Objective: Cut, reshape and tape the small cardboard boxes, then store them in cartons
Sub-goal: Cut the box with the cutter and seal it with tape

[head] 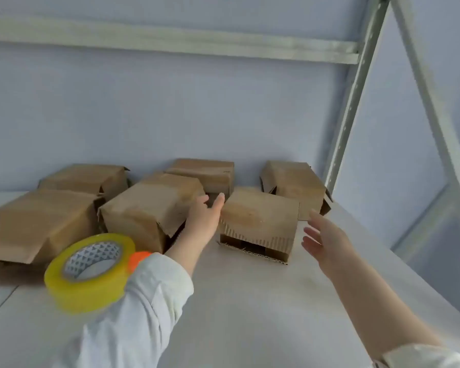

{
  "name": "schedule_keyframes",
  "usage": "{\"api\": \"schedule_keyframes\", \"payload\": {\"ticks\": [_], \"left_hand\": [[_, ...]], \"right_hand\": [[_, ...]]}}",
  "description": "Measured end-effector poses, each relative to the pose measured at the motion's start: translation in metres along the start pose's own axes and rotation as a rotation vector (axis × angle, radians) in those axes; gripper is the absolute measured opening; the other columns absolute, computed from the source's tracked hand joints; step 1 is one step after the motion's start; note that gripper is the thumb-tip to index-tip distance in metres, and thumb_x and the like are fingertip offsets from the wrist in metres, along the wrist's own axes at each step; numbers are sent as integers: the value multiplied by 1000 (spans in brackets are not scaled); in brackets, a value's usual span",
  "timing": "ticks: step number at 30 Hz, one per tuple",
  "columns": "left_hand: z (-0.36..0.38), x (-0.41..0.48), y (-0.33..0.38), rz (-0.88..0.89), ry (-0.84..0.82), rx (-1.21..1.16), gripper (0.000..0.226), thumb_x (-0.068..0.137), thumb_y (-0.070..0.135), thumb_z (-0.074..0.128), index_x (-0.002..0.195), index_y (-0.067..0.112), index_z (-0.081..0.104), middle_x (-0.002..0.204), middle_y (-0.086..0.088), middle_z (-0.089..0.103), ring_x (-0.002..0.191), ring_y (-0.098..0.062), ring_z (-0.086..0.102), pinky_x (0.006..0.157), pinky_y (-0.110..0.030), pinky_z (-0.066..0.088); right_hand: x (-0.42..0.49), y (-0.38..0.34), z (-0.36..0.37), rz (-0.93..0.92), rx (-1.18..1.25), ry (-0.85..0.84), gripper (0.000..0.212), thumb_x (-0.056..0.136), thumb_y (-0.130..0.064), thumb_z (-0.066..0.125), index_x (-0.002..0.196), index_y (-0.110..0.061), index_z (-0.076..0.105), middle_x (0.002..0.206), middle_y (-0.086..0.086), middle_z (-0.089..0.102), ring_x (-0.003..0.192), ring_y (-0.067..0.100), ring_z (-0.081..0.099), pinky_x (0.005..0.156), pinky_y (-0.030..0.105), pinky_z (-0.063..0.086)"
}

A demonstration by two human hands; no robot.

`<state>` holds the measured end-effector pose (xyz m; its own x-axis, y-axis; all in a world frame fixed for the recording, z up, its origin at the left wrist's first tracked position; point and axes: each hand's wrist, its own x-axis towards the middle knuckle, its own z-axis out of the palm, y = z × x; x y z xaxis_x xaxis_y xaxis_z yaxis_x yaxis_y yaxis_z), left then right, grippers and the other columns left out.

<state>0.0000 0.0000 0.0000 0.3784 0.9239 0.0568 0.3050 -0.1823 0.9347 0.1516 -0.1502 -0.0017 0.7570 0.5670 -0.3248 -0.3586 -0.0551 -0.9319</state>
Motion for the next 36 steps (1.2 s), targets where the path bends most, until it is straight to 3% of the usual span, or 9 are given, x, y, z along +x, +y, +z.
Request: {"api": "schedule_keyframes", "payload": {"ticks": [4,8,13,16,19,23,28,32,36], "left_hand": [[5,28,-10,-243,-175,-165,49,92,54,43,111,13,60,120,-1,57,113,-22,51,103,-35,36],[13,36,-20,-325,-362,-354,40,88,54,50,110,24,61,118,-1,65,113,-21,56,108,-41,35],[2,27,-12,-257,-489,-455,33,85,52,55,102,27,68,111,-2,70,111,-21,60,103,-39,39],[-7,10,-3,-172,-408,-443,51,76,48,68,117,20,58,112,-6,67,108,-25,60,95,-37,42],[-14,-9,6,-12,-177,-438,56,78,32,71,126,26,42,107,3,60,90,-9,61,71,-24,47],[-23,-42,16,346,13,-155,72,70,32,78,127,40,34,123,23,44,113,11,44,87,-8,38],[-25,-79,13,870,206,609,91,62,50,66,140,21,30,138,7,37,127,-12,37,104,-29,32],[-29,-105,3,1005,174,934,88,63,52,67,137,21,33,140,-7,39,124,-22,41,102,-30,29],[-36,-122,-6,1079,93,1084,92,62,51,75,138,24,31,144,-8,34,129,-24,39,102,-35,31]], "right_hand": [[21,5,11,-9,-50,-63,62,80,-52,66,123,-10,53,123,5,56,115,24,54,100,39,46],[29,12,15,-7,-87,-151,26,90,-37,59,103,-15,59,108,3,62,104,21,58,99,35,45],[23,11,13,-61,-50,-213,19,94,-23,52,109,-12,58,102,0,61,94,17,57,83,30,45],[16,5,8,-68,-14,-274,16,94,-16,50,106,-12,60,103,0,63,91,16,57,77,28,46],[10,1,4,-76,13,-376,24,94,-11,50,116,-9,60,111,1,65,100,18,60,83,31,49],[-4,-7,4,-7,-14,-437,48,84,-35,64,126,-18,52,134,3,49,127,28,45,98,49,46],[-25,-13,9,145,99,-574,75,60,-53,72,121,-17,50,129,14,49,117,35,54,86,53,52],[-32,-2,9,239,132,-624,95,54,-61,75,130,-11,49,124,13,57,101,34,66,76,53,55],[-35,9,4,407,189,-734,117,36,-74,78,127,-6,53,126,15,59,111,37,60,89,58,48]]}}
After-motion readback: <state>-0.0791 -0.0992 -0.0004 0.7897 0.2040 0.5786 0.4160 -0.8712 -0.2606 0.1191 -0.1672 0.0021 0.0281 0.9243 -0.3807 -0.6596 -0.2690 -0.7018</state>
